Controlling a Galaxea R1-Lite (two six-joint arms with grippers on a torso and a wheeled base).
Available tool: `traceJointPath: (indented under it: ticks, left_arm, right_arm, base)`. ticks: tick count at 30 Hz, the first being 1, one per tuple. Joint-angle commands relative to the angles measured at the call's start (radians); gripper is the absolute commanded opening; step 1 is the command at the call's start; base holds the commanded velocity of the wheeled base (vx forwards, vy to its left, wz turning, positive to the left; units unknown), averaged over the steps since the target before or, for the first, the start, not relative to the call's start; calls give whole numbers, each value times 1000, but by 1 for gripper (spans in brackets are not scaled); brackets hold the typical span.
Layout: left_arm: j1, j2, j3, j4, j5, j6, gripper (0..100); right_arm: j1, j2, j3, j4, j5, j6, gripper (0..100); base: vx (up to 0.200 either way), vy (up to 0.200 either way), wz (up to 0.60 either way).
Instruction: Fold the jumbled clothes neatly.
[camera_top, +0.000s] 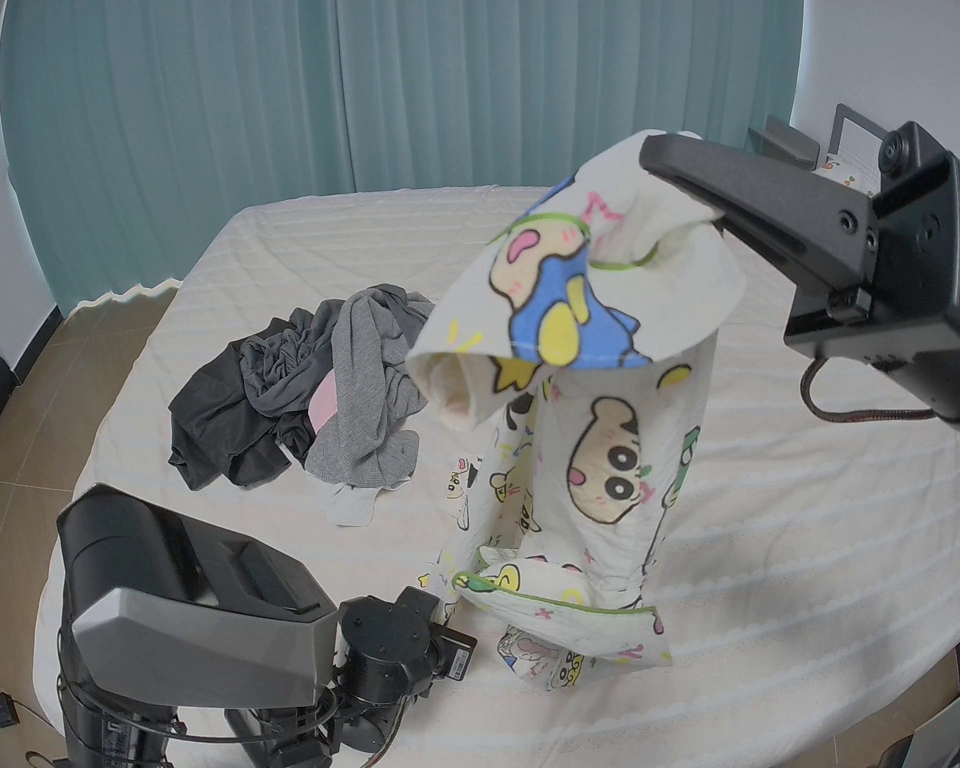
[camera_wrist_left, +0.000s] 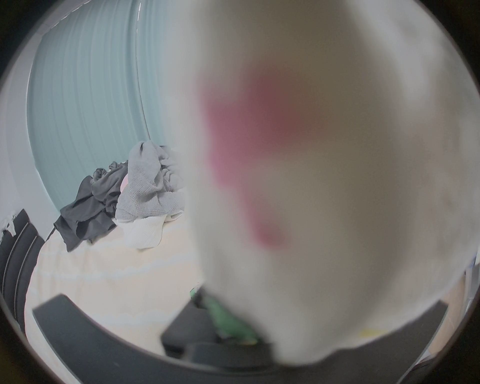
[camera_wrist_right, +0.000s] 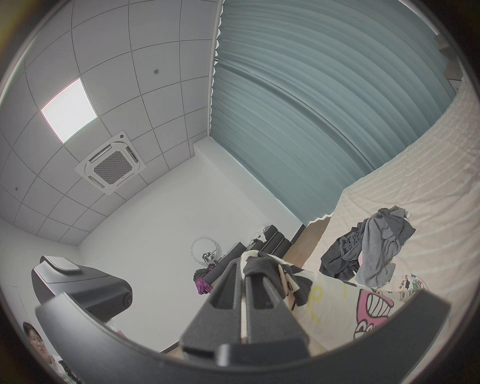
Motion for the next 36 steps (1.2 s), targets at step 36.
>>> traceJointPath:
  ticks: [36]
  left_arm:
    - [290, -789, -381, 104, -12, 173, 0]
  right_arm:
    - [-504, -220, 134, -7, 11, -118, 0]
  base:
    - [0, 0, 0]
